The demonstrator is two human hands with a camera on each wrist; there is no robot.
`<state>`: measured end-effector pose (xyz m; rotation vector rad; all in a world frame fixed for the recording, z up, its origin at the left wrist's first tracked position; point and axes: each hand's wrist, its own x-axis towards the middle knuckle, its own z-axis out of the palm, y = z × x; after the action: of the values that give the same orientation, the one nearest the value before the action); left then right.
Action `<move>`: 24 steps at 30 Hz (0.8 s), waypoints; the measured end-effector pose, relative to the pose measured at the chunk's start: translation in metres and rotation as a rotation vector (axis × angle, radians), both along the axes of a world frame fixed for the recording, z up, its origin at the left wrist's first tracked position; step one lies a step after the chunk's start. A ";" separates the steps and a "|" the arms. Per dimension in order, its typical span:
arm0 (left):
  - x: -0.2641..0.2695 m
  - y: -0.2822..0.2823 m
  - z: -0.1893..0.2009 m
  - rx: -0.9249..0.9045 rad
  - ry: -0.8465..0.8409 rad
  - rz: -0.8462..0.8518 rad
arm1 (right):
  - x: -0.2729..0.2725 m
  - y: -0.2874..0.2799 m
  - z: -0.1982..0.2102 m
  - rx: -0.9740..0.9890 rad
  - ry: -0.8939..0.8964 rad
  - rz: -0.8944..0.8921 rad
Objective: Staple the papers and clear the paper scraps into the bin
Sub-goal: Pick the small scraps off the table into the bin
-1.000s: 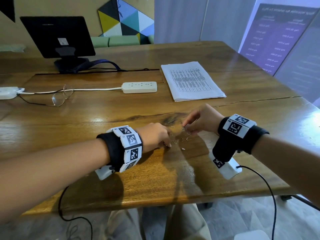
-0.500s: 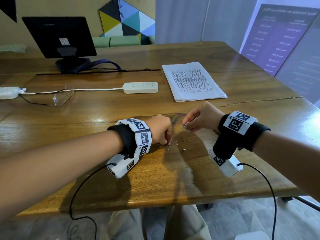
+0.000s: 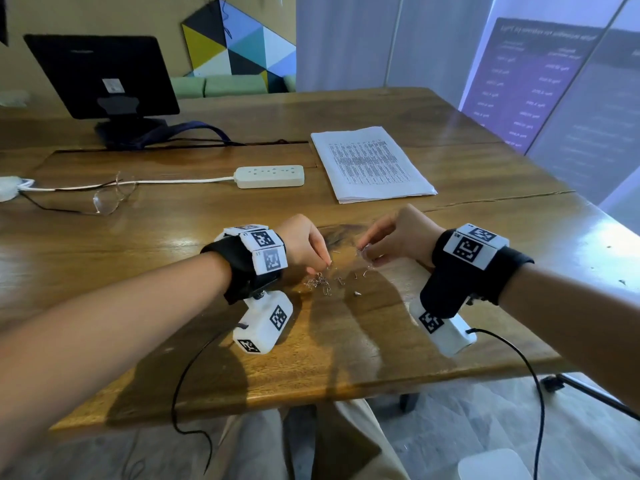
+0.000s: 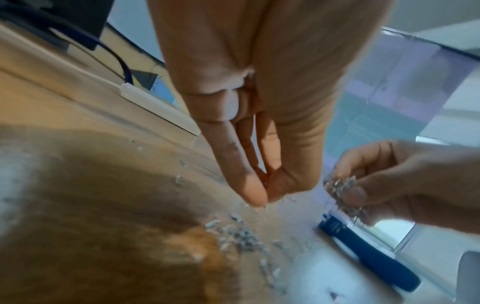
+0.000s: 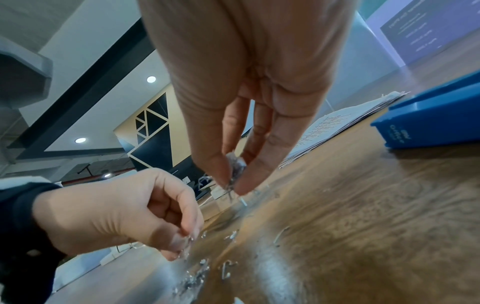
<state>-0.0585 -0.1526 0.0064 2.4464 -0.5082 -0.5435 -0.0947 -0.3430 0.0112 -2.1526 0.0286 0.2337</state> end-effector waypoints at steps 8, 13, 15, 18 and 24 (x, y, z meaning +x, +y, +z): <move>-0.016 -0.008 0.024 -0.294 0.129 0.026 | -0.036 -0.016 0.025 0.197 -0.026 -0.079; -0.041 -0.034 0.040 -0.454 0.179 -0.021 | -0.081 -0.044 0.039 0.270 -0.056 -0.123; -0.055 -0.050 0.042 -0.533 0.233 -0.060 | -0.104 -0.061 0.038 0.312 -0.062 -0.167; -0.079 -0.082 0.036 -0.608 0.279 -0.145 | -0.142 -0.091 0.028 0.383 -0.034 -0.216; -0.127 -0.164 -0.005 -0.513 0.372 -0.366 | -0.223 -0.150 -0.026 0.482 0.048 -0.490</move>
<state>-0.1854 -0.3167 0.0012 1.7244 -0.8241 -0.8728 -0.3179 -0.4928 -0.0147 -1.6002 0.4742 0.0010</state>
